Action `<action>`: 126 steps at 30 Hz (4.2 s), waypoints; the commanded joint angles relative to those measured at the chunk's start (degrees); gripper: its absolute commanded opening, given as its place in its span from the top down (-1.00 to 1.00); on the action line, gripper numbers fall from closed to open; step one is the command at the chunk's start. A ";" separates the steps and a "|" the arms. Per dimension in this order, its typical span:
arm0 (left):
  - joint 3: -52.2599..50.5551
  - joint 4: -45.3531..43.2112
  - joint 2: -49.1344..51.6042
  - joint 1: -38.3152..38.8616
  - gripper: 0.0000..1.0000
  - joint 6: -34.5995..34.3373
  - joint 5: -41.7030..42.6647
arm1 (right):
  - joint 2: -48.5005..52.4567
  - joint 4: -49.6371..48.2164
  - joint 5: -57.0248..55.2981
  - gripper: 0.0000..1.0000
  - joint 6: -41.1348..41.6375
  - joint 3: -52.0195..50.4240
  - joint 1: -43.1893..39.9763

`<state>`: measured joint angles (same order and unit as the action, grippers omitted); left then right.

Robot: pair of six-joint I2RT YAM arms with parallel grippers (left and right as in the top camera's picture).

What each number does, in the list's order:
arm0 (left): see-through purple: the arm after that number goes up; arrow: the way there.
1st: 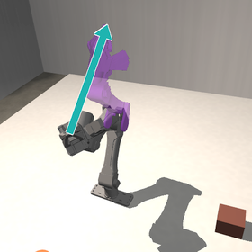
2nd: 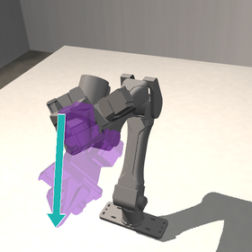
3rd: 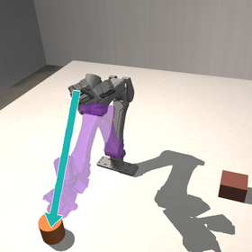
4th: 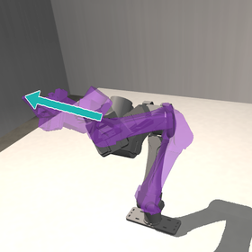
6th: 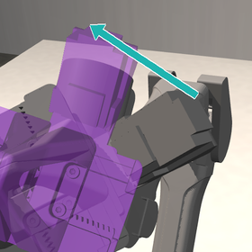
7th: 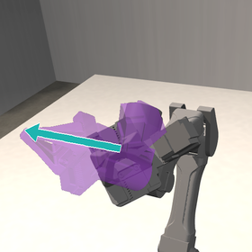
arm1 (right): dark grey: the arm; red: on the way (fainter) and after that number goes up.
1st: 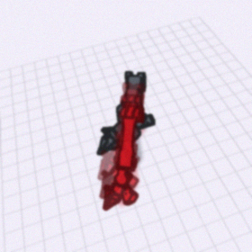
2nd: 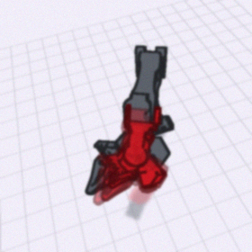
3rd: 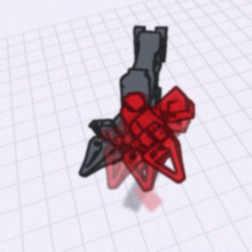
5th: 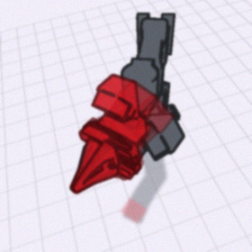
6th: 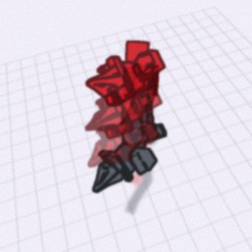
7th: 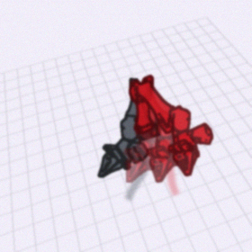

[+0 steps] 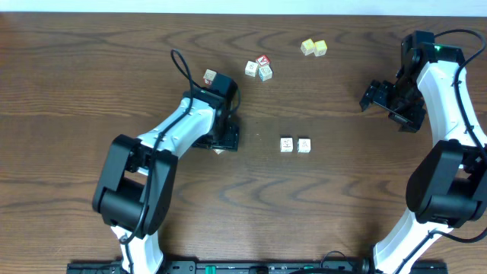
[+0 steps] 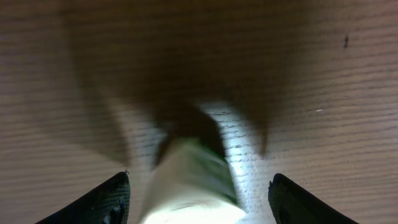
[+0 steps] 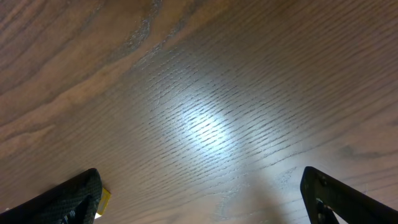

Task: Lift 3 blocks
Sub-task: 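Close the left gripper on the O fish block, then carry the O block right toward the B and A blocks with the left gripper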

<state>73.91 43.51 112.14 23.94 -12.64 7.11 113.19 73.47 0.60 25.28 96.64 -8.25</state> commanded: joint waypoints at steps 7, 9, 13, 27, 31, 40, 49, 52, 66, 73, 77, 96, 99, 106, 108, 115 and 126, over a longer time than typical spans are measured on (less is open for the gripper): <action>-0.35 -0.15 1.68 2.45 -0.21 -0.17 -2.27 | -1.86 0.00 -0.33 -0.99 0.83 0.85 -0.17; -0.35 -0.11 1.68 2.45 -0.18 -1.05 -2.27 | -1.86 0.00 -0.33 -0.98 0.83 0.85 -0.17; -0.35 -0.15 1.68 2.45 -0.02 -2.71 -2.25 | -1.86 0.00 -0.33 -0.98 0.83 0.85 -0.17; 1.22 2.03 0.00 2.45 0.00 -2.71 0.26 | -1.86 0.00 -0.33 -0.99 0.83 0.85 -0.17; 1.22 2.27 -0.33 2.45 0.00 -3.89 1.42 | -1.86 0.00 -0.35 -0.99 0.83 0.85 -0.17; 1.22 2.14 -0.33 2.49 0.01 -5.66 11.74 | -1.86 0.00 -0.33 -0.99 0.83 0.85 -0.17; 1.36 1.81 -3.17 2.32 0.03 -4.52 13.57 | -1.86 0.00 -0.33 -0.99 0.83 0.85 -0.17; 1.36 1.79 -6.05 2.34 -0.21 -2.10 2.14 | -1.86 0.00 -0.33 -0.99 0.83 0.85 -0.17; 0.94 -0.17 -3.23 4.83 -0.49 14.03 -4.13 | -1.86 0.00 -0.33 -0.99 0.83 0.85 -0.17; 0.79 -1.81 -2.49 5.29 -0.50 17.03 -4.02 | -1.86 0.00 -0.33 -0.98 0.83 0.85 -0.17; -0.57 -1.88 -1.99 5.31 -0.50 19.04 -1.25 | -1.86 0.00 -0.33 -0.99 0.83 0.85 -0.17; -1.33 -2.27 -0.79 5.40 0.06 18.34 -0.26 | -1.86 0.00 -0.33 -0.99 0.83 0.85 -0.17; -1.33 -2.23 -0.79 5.40 0.13 17.86 -0.24 | -1.86 0.00 -0.33 -0.98 0.83 0.85 -0.17; -1.33 -2.27 -0.79 5.40 0.14 12.90 -0.22 | -1.86 0.00 -0.33 -0.98 0.83 0.85 -0.17; -1.33 -2.27 -0.79 5.40 0.15 11.45 -0.22 | -1.86 0.00 -0.33 -0.98 0.83 0.85 -0.17; -1.33 -2.34 -0.79 5.40 0.25 2.45 -0.24 | -1.86 0.00 -0.33 -0.98 0.83 0.85 -0.17; -1.33 -2.23 -0.79 5.40 0.26 -9.77 0.00 | -1.86 0.00 -0.33 -0.98 0.83 0.85 -0.17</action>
<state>73.30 41.10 110.61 29.36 -15.00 6.33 113.19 73.47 0.60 25.28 96.64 -8.25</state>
